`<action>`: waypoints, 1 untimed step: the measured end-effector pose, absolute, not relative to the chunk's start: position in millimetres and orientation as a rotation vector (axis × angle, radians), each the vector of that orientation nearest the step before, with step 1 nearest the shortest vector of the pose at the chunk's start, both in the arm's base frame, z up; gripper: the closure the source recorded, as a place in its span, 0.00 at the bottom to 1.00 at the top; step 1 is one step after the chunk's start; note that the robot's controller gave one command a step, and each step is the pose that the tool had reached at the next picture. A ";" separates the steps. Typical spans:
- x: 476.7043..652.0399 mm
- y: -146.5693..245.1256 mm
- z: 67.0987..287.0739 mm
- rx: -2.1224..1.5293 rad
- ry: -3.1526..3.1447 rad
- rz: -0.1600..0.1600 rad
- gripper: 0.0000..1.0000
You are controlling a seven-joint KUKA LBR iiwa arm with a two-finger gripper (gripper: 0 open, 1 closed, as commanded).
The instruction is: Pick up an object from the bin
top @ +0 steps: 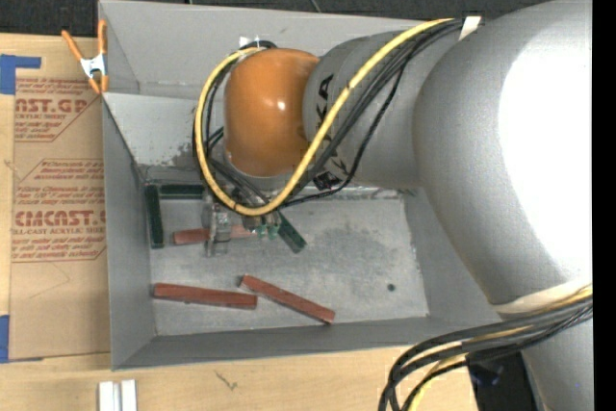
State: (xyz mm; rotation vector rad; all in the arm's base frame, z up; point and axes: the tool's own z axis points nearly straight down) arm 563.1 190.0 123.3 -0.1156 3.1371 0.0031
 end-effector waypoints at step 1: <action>562.8 190.0 126.6 -0.116 3.138 0.003 1.00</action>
Offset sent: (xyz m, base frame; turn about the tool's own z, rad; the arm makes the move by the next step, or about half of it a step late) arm -0.0001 0.0001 0.0090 0.0000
